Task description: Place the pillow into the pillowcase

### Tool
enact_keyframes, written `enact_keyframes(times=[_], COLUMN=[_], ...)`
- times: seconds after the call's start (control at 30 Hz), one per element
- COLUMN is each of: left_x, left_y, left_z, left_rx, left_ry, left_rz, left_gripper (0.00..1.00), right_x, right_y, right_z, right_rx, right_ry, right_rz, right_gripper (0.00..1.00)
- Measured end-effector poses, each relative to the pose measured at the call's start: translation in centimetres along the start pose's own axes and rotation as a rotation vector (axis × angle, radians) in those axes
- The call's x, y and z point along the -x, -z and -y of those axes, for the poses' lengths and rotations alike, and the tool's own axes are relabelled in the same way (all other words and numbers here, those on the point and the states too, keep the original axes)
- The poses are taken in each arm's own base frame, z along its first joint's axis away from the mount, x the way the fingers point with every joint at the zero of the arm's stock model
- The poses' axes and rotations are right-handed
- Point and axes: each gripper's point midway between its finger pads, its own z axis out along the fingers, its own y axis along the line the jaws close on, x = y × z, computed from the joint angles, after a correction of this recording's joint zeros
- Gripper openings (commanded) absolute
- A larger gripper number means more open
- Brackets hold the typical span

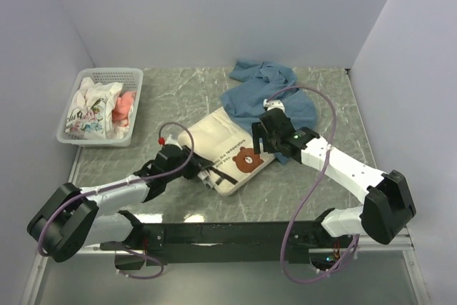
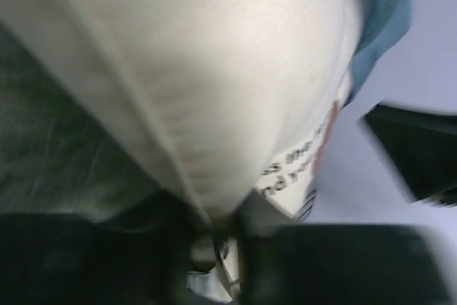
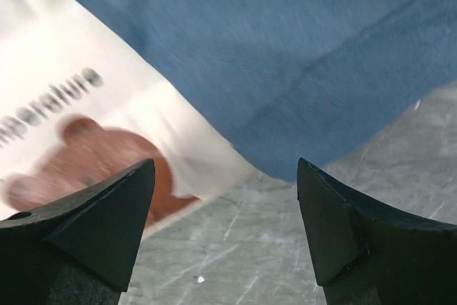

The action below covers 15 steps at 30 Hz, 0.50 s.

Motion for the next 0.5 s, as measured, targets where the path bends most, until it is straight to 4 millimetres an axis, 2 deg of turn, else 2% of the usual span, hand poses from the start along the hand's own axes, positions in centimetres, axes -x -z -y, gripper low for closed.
enact_keyframes(times=[0.03, 0.13, 0.23, 0.3, 0.4, 0.43, 0.5], left_x=[0.9, 3.2, 4.1, 4.3, 4.9, 5.2, 6.0], left_y=[-0.1, -0.1, 0.2, 0.5, 1.1, 1.2, 1.5], left_z=[0.4, 0.4, -0.1, 0.0, 0.7, 0.9, 1.5], left_rx=[-0.007, 0.009, 0.040, 0.044, 0.042, 0.042, 0.040], left_ry=[0.003, -0.001, -0.008, -0.015, -0.028, -0.028, -0.027], left_rz=[0.022, 0.074, 0.090, 0.094, 0.104, 0.110, 0.127], left_gripper=[0.01, 0.01, 0.01, 0.01, 0.01, 0.01, 0.01], right_x=[-0.6, -1.7, -1.5, -1.1, -0.1, 0.4, 1.2], right_y=[-0.3, -1.0, -1.9, -2.6, -3.7, -3.9, -4.1], right_z=[0.2, 0.6, 0.8, 0.7, 0.4, 0.3, 0.2], right_rx=[-0.005, -0.023, -0.057, -0.076, -0.101, -0.108, -0.122], right_ry=[0.004, 0.013, 0.018, 0.023, 0.032, 0.032, 0.036], right_rz=[-0.010, -0.031, -0.032, -0.039, -0.037, -0.035, -0.027], right_gripper=[0.87, 0.88, 0.88, 0.81, 0.57, 0.37, 0.20])
